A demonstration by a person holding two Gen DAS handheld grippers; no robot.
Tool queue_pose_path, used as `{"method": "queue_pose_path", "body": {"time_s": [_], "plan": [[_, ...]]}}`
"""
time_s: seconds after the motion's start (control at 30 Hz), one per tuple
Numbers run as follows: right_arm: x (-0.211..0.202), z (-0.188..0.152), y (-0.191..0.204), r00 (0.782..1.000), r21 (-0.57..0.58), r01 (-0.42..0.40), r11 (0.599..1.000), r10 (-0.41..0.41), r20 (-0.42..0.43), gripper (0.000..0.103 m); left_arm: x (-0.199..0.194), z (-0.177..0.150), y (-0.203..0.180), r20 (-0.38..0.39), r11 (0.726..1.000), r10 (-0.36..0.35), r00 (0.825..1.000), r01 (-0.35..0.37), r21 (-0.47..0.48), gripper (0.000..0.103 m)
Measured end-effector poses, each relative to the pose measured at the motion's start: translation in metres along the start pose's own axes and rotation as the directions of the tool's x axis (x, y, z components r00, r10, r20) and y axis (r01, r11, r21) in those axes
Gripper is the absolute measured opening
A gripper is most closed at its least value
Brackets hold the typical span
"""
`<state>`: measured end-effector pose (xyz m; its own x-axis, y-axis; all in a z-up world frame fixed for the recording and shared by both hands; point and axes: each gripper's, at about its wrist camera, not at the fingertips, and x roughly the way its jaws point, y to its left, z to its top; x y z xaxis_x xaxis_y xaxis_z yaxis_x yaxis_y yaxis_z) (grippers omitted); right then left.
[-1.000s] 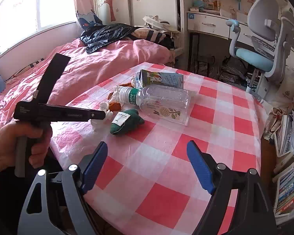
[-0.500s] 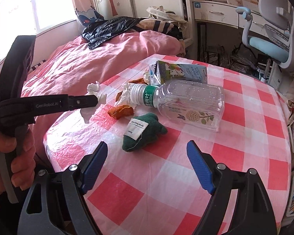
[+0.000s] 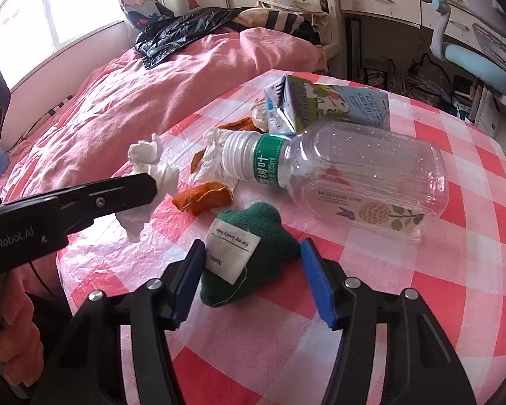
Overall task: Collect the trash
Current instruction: 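Close the left gripper on a white tissue while the right gripper approaches the green toy, then close the right gripper on the green cloth toy while the left gripper holds the tissue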
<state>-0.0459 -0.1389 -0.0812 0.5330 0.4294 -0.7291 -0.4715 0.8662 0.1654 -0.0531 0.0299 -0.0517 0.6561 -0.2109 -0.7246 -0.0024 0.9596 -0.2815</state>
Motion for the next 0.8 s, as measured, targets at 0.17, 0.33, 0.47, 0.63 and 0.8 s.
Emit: {"method": "queue_pose_path", "body": {"time_s": [0.17, 0.33, 0.47, 0.63, 0.8], "plan": [[-0.007, -0.003, 0.002, 1.0, -0.019, 0.003, 1.0, -0.003, 0.0, 0.038, -0.001, 0.0, -0.006, 0.006, 1.0, -0.005, 1.0, 0.005, 0.013, 0.018], [-0.027, -0.004, -0.003, 1.0, -0.002, 0.01, 1.0, -0.01, 0.025, 0.038, -0.003, -0.002, -0.009, 0.011, 1.0, -0.012, 1.0, 0.012, 0.016, 0.018], [-0.038, -0.008, -0.009, 0.999, 0.018, 0.022, 1.0, -0.023, 0.031, 0.038, -0.003, -0.005, -0.013, 0.01, 1.0, -0.018, 1.0, 0.018, 0.019, 0.018], [-0.052, -0.013, -0.015, 0.998, 0.027, 0.045, 0.999, -0.046, 0.035, 0.038, -0.002, -0.01, -0.023, 0.005, 0.999, -0.029, 1.0, 0.029, 0.031, 0.018], [-0.072, -0.017, -0.025, 0.995, 0.009, 0.093, 0.996, -0.093, 0.026, 0.038, -0.004, -0.016, -0.04, 0.006, 0.997, -0.06, 0.998, 0.06, 0.052, 0.018]]}}
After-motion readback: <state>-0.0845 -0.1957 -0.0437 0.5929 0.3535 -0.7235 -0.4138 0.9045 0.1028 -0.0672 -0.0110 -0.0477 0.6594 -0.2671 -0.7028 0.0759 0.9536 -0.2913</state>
